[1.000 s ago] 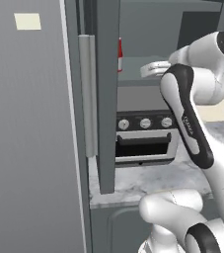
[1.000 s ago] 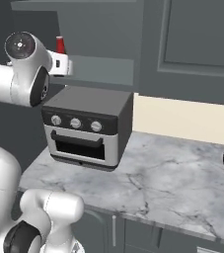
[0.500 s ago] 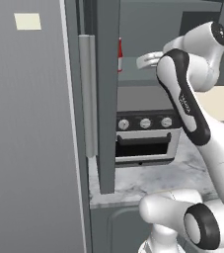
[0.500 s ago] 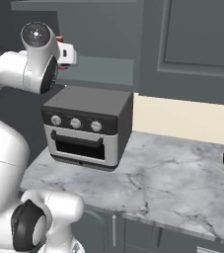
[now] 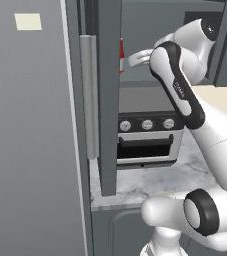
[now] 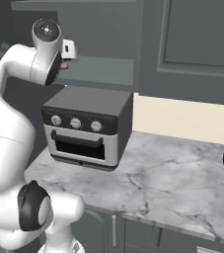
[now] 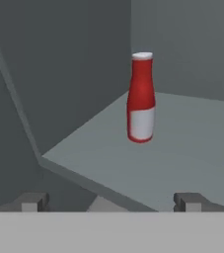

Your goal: Move the shaker and ketchup from the cabinet to the dining counter.

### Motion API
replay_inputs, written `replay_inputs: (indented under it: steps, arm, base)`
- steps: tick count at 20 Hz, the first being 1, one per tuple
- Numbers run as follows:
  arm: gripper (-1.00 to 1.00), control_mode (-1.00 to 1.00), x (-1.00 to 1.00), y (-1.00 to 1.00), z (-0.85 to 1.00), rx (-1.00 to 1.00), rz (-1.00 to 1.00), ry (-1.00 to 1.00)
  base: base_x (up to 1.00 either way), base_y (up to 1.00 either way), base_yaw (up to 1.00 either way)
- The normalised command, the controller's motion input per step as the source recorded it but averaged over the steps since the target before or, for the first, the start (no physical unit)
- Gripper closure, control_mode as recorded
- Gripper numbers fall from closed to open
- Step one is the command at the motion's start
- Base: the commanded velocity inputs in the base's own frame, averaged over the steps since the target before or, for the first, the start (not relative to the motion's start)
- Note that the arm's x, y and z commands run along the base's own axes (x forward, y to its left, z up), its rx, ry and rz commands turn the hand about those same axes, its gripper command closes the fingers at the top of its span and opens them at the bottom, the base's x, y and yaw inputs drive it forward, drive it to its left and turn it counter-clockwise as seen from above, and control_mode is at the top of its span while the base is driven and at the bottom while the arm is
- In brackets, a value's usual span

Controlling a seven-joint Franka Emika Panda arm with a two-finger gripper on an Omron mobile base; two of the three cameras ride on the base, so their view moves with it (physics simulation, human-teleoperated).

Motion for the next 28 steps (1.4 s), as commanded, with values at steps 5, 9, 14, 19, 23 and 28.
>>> replay_inputs:
  steps: [5,9,14,19,23,28]
  arm:
    - [-1.00,-1.00,0.45,0.08,-0.09,0.00,0.10,0.00]
    - [-1.00,-1.00,0.45,0.02,0.00,0.00,0.05,0.00]
    - [-1.00,-1.00,0.35,0.04,0.00,-0.02,0.00,0.05]
    - [-1.00,-1.00,0.37,0.14,-0.02,0.00,0.00,0.06]
    - [-1.00,-1.00,0.34,0.01,0.00,0.00,0.00,0.01]
    - [-1.00,-1.00,0.29,0.01,-0.07,0.00,0.00,0.00]
  base:
    - [0.00,0.00,0.00]
    - [0.00,0.00,0.00]
    - [0.00,0.00,0.00]
    - [0.00,0.00,0.00]
    - [0.00,0.00,0.00]
    - [0.00,0.00,0.00]
